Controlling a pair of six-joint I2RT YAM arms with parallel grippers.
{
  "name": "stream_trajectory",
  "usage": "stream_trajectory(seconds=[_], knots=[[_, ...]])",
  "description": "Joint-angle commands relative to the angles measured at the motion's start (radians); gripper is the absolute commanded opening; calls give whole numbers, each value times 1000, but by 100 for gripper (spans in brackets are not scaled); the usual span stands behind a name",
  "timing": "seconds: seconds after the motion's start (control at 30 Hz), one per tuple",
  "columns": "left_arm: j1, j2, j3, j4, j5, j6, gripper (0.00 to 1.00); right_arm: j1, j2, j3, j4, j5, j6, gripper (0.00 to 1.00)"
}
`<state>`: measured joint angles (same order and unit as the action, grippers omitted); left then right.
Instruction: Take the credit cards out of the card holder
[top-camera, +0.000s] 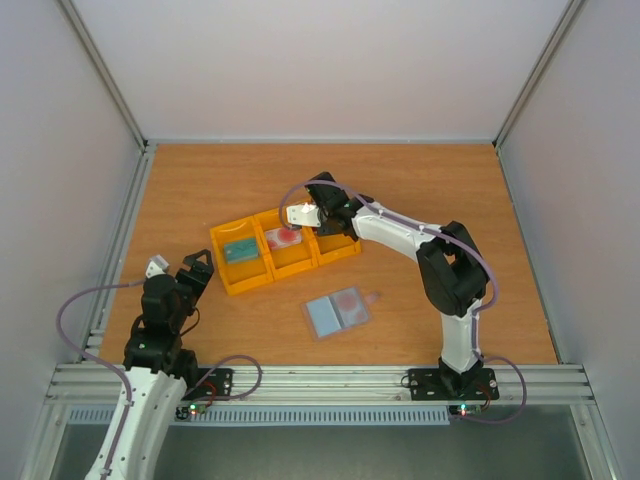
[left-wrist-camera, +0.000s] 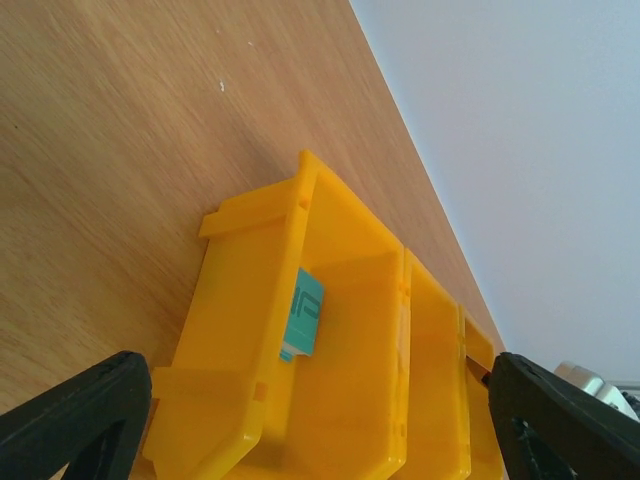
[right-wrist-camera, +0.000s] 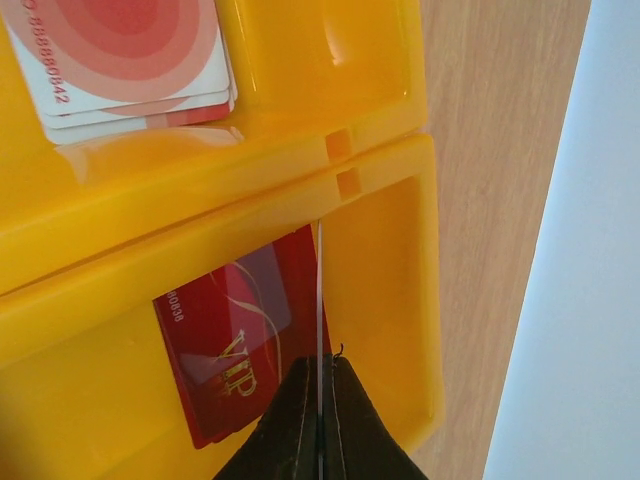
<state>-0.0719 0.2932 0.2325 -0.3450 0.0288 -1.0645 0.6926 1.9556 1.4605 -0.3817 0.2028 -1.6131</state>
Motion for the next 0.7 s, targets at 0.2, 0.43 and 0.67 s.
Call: stream_trajectory(seconds=[0.2,0.43,0.67], knots=[[6,0,-13,3,-20,8,92,-28,4,26,37,50,-44,1],[6,16,-13,-5,-26,9,92,-28,60,30,50,21,-102,1],[7,28,-13,-5,-25,8,92,-27,77,2,40,-3,-125,1]])
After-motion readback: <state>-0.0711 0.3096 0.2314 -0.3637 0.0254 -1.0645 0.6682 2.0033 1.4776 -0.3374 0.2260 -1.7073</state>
